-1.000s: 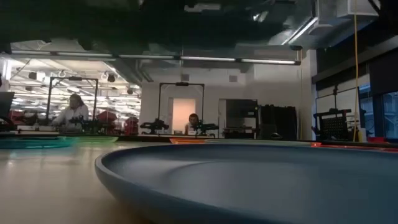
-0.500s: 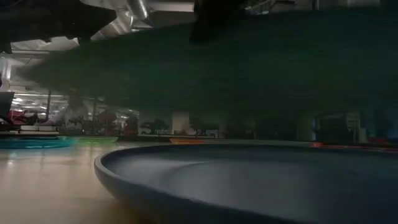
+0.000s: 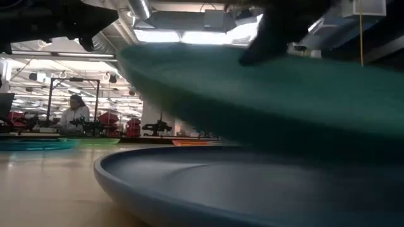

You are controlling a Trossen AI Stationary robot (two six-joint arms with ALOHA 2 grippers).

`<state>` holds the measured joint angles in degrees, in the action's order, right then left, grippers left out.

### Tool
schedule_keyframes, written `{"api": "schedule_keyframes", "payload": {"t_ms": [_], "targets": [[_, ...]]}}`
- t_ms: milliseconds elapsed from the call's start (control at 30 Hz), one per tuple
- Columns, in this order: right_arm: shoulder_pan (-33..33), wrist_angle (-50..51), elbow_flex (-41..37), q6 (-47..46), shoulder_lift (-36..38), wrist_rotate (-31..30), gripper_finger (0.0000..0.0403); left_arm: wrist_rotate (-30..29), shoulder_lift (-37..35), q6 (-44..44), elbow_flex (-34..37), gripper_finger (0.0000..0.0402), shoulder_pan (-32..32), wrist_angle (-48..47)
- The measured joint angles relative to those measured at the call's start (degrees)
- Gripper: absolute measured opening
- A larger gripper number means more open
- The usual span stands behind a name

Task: Stack plastic plates
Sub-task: Stack the green plate on top of the blue plate

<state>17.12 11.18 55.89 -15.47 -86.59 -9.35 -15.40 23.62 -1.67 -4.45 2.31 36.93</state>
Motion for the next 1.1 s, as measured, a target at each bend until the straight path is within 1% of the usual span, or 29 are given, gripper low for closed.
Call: {"api": "schedule_keyframes", "payload": {"t_ms": [67, 100, 267, 367, 500, 600, 733, 800, 900, 1000, 1100], "targets": [[-0.01, -4.16, -3.21, -1.06, 0.09, 2.66, 0.0001, 0.01, 0.0, 0.06, 0.0, 0.0018, 0.0, 0.0], [0.01, -5.85, -4.37, -1.19, 0.11, 3.07, 0.0001, 0.01, 0.0, 0.11, 0.0, 0.0018, 0.0, 0.0], [0.14, -11.08, -8.92, -2.99, -1.03, 2.98, 0.0001, 0.01, 0.0, 0.15, 0.0, 0.0018, 0.0, 0.0], [0.1, -14.05, -10.09, -3.79, -1.43, 2.69, 0.0001, 0.05, 0.0, 0.35, -0.01, 0.0018, 0.0, 0.0], [0.1, -18.19, -11.33, -3.89, -4.3, 3.11, 0.0001, 0.48, 0.18, 1.17, -0.02, 0.0018, 0.0, -0.03], [0.1, -20.51, -11.23, -3.98, -6.64, 5.04, 0.0001, 1.35, 1.93, 1.18, -0.09, 0.0018, 0.0, -0.79], [0.1, -21.59, -11.29, -5.28, -9.34, 5.95, 0.0003, 1.57, 5.65, 1.29, -0.07, 0.0018, 0.02, 0.51], [0.1, -22.17, -11.28, -6.1, -9.95, 5.46, 0.0013, 1.63, 7.49, 1.29, -0.07, 0.0018, 0.02, 1.86], [0.12, -21.16, -11.36, -6.63, -10.16, 3.81, 0.0045, 2.08, 10.51, 1.37, -0.49, 0.0018, 0.02, 4.91], [0.12, -21.4, -11.34, -6.57, -9.95, 3.92, 0.0088, 2.29, 13.96, 2.45, -4.39, 0.0018, 0.02, 4.78], [0.12, -19.98, -11.05, -4.98, -8.86, 5.71, 0.0128, 2.93, 18.77, 2.62, -8.99, 0.0018, 0.5, 1.77]]}}
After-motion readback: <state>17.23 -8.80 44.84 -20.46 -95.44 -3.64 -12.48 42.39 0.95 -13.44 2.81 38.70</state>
